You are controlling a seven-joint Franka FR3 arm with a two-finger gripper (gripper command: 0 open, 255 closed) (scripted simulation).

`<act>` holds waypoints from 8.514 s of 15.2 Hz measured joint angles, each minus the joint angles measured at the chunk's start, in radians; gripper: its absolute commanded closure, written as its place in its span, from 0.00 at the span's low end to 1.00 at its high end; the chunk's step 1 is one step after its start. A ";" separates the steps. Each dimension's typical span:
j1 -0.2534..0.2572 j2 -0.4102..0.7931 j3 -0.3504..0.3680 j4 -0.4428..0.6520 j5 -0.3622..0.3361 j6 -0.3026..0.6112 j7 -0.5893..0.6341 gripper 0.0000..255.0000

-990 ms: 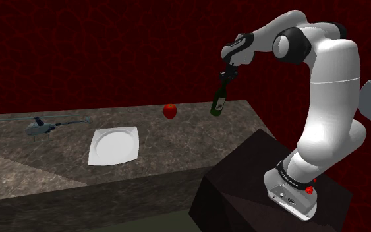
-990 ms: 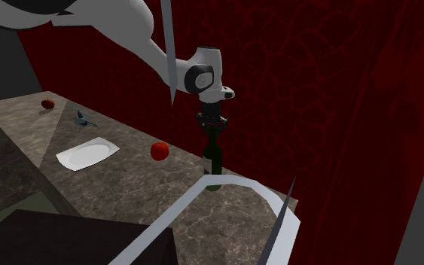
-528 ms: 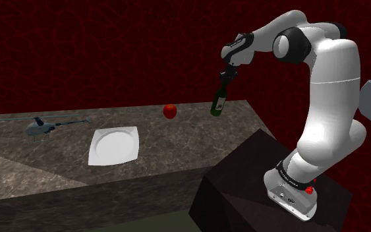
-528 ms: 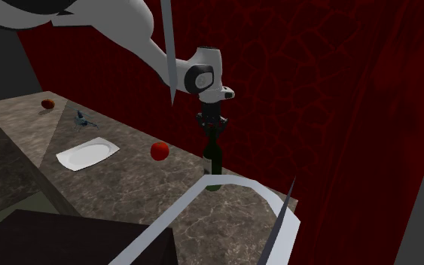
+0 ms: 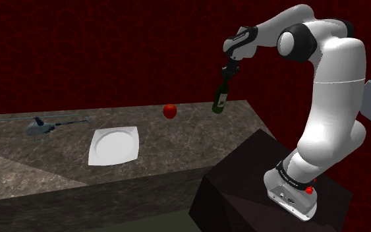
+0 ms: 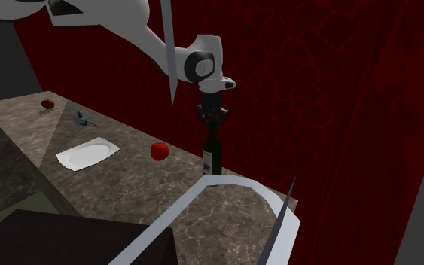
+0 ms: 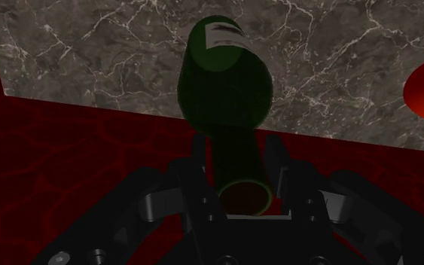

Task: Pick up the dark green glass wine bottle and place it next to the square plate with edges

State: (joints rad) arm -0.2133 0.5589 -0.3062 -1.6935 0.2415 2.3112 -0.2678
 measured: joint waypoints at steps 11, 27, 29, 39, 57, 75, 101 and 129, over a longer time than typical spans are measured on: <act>0.013 -0.082 -0.021 0.030 -0.034 -0.109 0.022 1.00; 0.020 -0.151 -0.038 0.143 -0.069 -0.287 0.049 1.00; 0.021 -0.161 -0.040 0.158 -0.073 -0.311 0.053 1.00; 0.012 -0.163 -0.044 0.289 -0.079 -0.443 0.062 1.00; -0.029 -0.106 -0.047 0.619 -0.065 -0.717 0.072 1.00; 0.114 -0.272 -0.034 0.535 -0.134 -0.787 0.211 1.00; 0.489 -0.583 0.251 0.148 -0.289 -0.707 0.842 1.00; 0.669 -0.466 0.417 0.121 -0.324 -0.585 1.200 1.00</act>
State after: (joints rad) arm 0.4556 0.0929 0.1106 -1.5728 -0.0828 1.7260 0.9317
